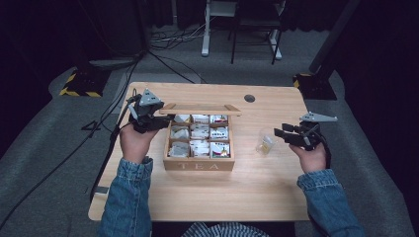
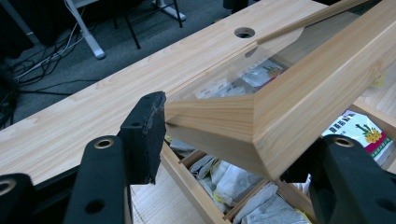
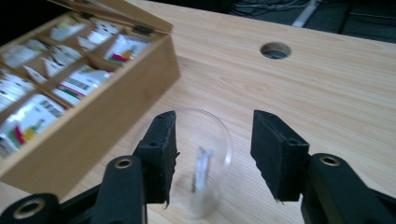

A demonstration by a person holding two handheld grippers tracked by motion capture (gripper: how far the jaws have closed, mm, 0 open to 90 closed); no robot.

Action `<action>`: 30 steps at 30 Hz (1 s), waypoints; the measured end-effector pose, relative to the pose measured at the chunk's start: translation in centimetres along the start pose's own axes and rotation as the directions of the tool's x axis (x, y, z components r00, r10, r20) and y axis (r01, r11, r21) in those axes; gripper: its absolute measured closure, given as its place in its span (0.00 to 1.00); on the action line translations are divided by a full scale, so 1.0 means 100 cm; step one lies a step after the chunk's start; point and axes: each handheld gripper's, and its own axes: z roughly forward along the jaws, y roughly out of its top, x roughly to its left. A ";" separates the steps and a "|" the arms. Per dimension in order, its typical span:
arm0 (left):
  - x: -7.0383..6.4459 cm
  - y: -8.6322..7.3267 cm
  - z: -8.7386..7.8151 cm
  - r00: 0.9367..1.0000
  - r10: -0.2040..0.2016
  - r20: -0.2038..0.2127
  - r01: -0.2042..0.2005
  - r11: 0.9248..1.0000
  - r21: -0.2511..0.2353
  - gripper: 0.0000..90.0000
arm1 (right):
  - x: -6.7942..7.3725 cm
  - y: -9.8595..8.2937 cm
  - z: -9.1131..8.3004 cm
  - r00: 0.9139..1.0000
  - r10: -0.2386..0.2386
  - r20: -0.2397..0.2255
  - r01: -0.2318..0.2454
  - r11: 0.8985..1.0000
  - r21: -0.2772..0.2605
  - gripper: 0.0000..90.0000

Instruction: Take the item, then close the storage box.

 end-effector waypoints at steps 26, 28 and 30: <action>-0.001 -0.001 0.002 1.000 0.005 -0.004 -0.005 1.000 0.019 0.48 | -0.057 -0.069 0.024 0.990 -0.001 0.141 -0.030 0.976 0.217 0.44; -0.001 -0.001 0.002 1.000 0.003 -0.007 -0.003 1.000 0.017 0.48 | -0.058 -0.073 0.027 0.988 -0.016 0.152 -0.018 0.976 0.217 0.42; -0.002 -0.001 0.002 1.000 0.005 -0.007 -0.005 1.000 0.019 0.47 | -0.060 -0.080 0.031 0.986 -0.010 0.168 -0.026 0.978 0.208 0.37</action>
